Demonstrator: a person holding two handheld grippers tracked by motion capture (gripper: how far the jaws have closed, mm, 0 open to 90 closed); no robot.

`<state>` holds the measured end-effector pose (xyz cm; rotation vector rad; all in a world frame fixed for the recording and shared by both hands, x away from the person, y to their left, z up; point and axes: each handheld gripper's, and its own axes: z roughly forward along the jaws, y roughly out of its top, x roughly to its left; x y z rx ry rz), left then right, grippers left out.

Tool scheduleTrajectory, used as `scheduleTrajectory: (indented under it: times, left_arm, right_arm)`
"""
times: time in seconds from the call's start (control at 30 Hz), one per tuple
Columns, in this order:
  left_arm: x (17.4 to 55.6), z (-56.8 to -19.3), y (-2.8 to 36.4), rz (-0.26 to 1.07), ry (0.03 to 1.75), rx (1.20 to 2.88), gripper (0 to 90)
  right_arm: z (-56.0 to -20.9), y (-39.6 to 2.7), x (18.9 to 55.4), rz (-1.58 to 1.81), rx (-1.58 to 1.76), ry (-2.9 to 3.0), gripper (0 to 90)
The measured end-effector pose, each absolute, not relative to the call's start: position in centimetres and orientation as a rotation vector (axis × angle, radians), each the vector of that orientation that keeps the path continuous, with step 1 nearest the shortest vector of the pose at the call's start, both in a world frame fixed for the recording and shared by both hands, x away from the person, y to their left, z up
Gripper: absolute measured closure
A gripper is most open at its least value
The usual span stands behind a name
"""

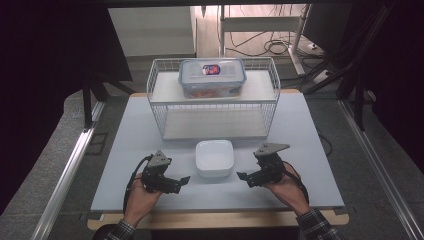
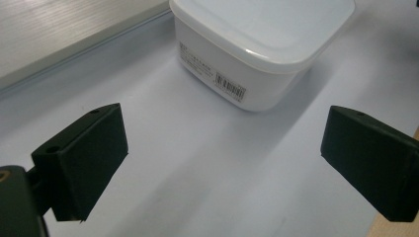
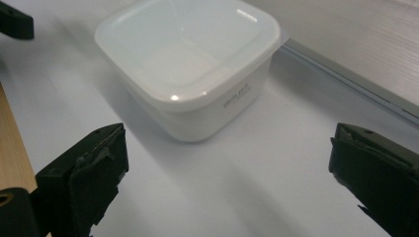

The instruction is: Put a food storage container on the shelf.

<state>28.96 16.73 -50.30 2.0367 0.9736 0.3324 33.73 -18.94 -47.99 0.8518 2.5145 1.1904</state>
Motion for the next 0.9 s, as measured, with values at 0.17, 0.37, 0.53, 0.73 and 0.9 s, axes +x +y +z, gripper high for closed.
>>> scheduleTrajectory:
  times: [0.17, 0.37, 0.53, 0.73, 0.9]
  left_arm:
    - [29.7, -49.5, 16.5, 0.311, 0.980, 2.027, 6.1]
    - [30.6, -48.4, 16.0, 0.283, 0.952, 2.035, 18.6]
    - [32.6, -48.2, 15.0, 0.258, 0.952, 2.023, 20.6]
    - [35.0, -49.6, 13.7, 0.141, 0.966, 2.006, 18.9]
    - [35.7, -50.5, 13.0, 0.055, 0.948, 1.995, 20.0]
  right_arm:
    - [-47.1, -18.1, 34.0, 1.135, 0.904, 2.581, 8.5]
    - [-46.1, -17.3, 34.6, 1.177, 0.891, 2.596, 23.5]
    - [-46.1, -16.2, 36.3, 1.188, 0.923, 2.611, 27.2]
    - [-47.2, -14.8, 38.2, 1.160, 0.988, 2.639, 31.6]
    - [-48.0, -14.6, 39.0, 1.209, 1.050, 2.674, 33.2]
